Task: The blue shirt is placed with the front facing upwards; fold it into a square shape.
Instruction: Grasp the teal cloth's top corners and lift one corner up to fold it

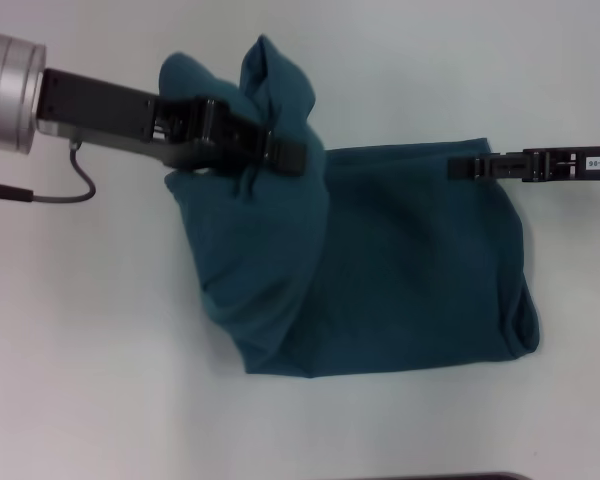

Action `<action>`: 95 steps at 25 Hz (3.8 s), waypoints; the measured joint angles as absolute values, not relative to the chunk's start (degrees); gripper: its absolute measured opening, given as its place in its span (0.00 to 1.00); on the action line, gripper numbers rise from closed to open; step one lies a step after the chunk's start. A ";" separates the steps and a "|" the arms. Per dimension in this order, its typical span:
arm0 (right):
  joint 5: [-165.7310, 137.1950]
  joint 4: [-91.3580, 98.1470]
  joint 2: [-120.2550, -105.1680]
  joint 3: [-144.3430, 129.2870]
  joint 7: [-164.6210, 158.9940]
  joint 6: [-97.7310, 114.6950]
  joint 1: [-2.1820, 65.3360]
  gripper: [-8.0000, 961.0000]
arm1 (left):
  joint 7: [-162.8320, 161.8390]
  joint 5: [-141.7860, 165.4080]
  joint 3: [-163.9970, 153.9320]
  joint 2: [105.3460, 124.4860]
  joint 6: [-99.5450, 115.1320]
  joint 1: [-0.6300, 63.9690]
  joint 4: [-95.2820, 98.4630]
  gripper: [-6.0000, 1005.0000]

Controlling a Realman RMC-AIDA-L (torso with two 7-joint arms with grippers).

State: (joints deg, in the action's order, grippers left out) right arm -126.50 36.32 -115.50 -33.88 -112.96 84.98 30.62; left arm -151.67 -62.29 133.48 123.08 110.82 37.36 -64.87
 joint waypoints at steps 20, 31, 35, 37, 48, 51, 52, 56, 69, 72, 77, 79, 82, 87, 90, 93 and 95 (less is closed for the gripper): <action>-127.00 36.99 -118.83 -46.72 -111.87 91.96 37.94 0.91 | -153.83 -63.61 132.41 121.20 109.47 39.42 -66.65 0.09; -127.13 37.12 -119.43 -50.01 -108.39 93.46 39.85 0.69 | -153.56 -63.67 133.27 120.64 108.30 39.04 -66.48 0.09; -126.68 37.29 -119.88 -53.95 -102.64 91.47 39.13 0.52 | -153.44 -63.79 134.00 120.50 108.32 38.80 -66.49 0.09; -125.30 37.25 -120.01 -54.35 -98.00 90.56 38.57 0.44 | -153.38 -63.81 134.20 120.47 108.33 38.65 -66.49 0.09; -115.58 30.88 -119.99 -55.61 -80.49 84.58 37.29 0.01 | -152.93 -63.95 135.55 120.19 108.24 38.77 -66.44 0.09; -115.48 29.75 -120.07 -57.73 -79.53 82.67 37.47 0.01 | -152.84 -64.25 136.31 119.74 108.22 38.80 -66.45 0.09; -115.30 29.48 -120.09 -57.96 -78.89 82.42 37.47 0.01 | -152.82 -64.32 136.55 119.66 108.19 38.78 -66.45 0.09; -114.50 28.28 -120.15 -58.21 -76.21 81.22 37.27 0.01 | -152.73 -64.34 136.76 119.44 108.19 38.75 -66.45 0.09; -111.69 21.67 -120.42 -58.62 -76.58 76.10 40.11 0.01 | -152.33 -64.34 136.76 118.88 108.31 38.98 -66.00 0.09; -111.57 18.43 -120.71 -58.98 -76.15 73.49 41.99 0.01 | -152.13 -64.53 136.76 118.89 108.47 38.99 -66.00 0.09; -109.15 12.74 -121.10 -59.94 -73.58 69.45 45.25 0.01 | -151.78 -65.25 136.74 118.91 108.76 39.01 -66.16 0.09; -107.58 10.87 -121.19 -60.04 -72.02 68.48 46.06 0.01 | -151.62 -65.26 136.76 118.91 108.78 39.03 -66.16 0.09; -106.14 8.98 -121.46 -60.05 -70.06 67.78 46.91 0.01 | -151.44 -65.27 136.76 118.91 108.80 39.03 -66.08 0.09; -105.76 7.34 -121.55 -60.09 -68.97 67.51 47.92 0.01 | -151.41 -65.31 136.77 118.87 108.81 39.02 -66.22 0.09; -105.75 7.24 -121.55 -60.08 -68.96 67.51 48.31 0.01 | -151.41 -65.50 136.84 118.85 108.81 38.88 -66.46 0.09; -105.75 7.02 -121.55 -60.04 -68.94 67.51 48.82 0.01 | -151.44 -65.61 137.22 118.76 108.78 38.66 -66.50 0.09; -105.71 6.92 -121.41 -59.73 -69.00 67.97 48.82 0.01 | -151.44 -65.62 137.58 118.53 108.69 38.59 -66.42 0.09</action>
